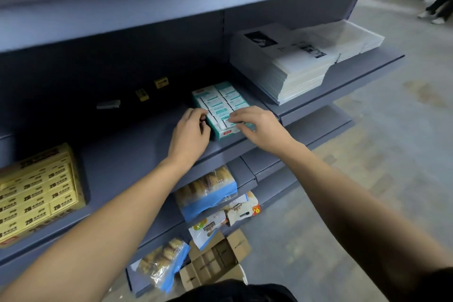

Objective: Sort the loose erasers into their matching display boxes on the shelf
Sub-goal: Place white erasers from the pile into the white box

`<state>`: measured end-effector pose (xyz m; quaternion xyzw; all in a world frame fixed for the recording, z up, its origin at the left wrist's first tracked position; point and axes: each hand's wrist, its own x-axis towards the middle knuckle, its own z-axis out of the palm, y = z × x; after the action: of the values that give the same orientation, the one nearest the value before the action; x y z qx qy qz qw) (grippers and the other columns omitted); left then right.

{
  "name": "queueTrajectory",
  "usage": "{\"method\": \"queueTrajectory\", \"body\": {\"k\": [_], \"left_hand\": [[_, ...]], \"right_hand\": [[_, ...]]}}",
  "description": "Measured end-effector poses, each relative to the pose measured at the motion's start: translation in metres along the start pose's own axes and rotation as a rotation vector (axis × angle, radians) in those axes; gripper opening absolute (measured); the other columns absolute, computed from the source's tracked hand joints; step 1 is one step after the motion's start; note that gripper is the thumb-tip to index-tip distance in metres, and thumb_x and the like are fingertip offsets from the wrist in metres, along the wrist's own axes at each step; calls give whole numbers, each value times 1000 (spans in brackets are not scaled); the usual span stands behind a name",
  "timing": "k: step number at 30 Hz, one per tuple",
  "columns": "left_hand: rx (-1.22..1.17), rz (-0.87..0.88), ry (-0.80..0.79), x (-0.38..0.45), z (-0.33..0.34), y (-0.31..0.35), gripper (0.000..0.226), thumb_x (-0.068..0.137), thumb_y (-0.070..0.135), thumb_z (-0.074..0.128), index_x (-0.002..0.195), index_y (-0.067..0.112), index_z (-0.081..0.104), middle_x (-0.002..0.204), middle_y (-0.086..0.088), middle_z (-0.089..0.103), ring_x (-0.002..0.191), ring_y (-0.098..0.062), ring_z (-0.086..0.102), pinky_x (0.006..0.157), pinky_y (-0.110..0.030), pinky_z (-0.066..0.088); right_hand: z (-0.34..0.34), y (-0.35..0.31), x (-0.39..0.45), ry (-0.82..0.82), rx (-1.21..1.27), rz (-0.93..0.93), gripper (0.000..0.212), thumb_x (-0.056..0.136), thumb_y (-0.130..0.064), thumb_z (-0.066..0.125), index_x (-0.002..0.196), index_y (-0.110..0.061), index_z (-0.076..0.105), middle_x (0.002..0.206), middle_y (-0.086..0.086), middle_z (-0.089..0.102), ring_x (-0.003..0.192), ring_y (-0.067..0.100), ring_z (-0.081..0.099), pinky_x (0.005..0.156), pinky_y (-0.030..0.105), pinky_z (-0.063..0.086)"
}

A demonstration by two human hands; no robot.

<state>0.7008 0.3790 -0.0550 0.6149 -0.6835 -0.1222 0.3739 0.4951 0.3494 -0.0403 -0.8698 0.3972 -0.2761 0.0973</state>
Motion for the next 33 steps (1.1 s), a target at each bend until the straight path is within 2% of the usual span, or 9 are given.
{"method": "queueTrajectory", "body": {"k": [5, 10, 20, 25, 33], "left_hand": [[4, -17, 16, -4, -8, -3, 30, 91, 9, 53, 120, 10, 59, 114, -3, 58, 99, -17, 57, 85, -33, 50], [10, -8, 17, -6, -9, -6, 31, 92, 9, 52, 122, 9, 59, 115, -3, 58, 102, -15, 56, 86, -28, 48], [38, -16, 40, -8, -15, -14, 31, 90, 10, 53, 120, 11, 60, 113, -3, 59, 100, -17, 59, 86, -33, 50], [130, -80, 92, -16, -52, -41, 30, 92, 13, 51, 121, 10, 59, 116, -6, 59, 102, -22, 58, 85, -38, 50], [424, -270, 146, -34, -114, -98, 27, 90, 20, 52, 115, 11, 58, 114, -12, 60, 99, -31, 59, 79, -41, 51]], "right_hand": [[9, -2, 3, 5, 33, -22, 21, 91, -5, 61, 108, -9, 73, 112, 5, 69, 110, 18, 59, 100, 24, 42], [11, 4, 2, 6, -13, -23, 25, 88, 0, 62, 106, -11, 75, 115, 7, 68, 111, 24, 60, 97, 33, 47], [24, -24, 21, 56, 17, 4, 31, 81, 3, 51, 96, -8, 76, 112, 6, 68, 110, 23, 55, 98, 28, 42], [63, -69, 59, 2, 128, -72, 34, 81, 1, 52, 109, -7, 70, 113, 9, 67, 108, 25, 59, 97, 34, 46], [136, -133, 123, -91, 187, -94, 24, 90, -12, 58, 112, -6, 67, 109, 15, 66, 102, 30, 59, 81, 41, 51]]}}
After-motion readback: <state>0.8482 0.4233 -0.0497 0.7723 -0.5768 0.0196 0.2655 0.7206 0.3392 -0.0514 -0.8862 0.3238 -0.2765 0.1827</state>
